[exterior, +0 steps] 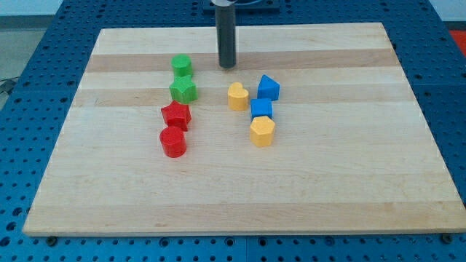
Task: Move the green circle to the right side of the green star
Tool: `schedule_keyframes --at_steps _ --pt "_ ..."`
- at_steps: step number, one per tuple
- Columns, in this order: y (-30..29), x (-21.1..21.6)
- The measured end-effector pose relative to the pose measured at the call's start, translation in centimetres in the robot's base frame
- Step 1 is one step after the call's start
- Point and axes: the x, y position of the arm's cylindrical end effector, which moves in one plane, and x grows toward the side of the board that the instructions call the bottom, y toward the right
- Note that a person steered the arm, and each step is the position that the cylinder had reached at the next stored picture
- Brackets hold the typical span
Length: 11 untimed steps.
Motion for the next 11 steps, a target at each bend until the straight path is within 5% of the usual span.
schedule_keyframes --at_steps 4,8,11 --pt "-12.9 -2.3" --pt "-2.9 2.0" --pt "-2.2 1.6"
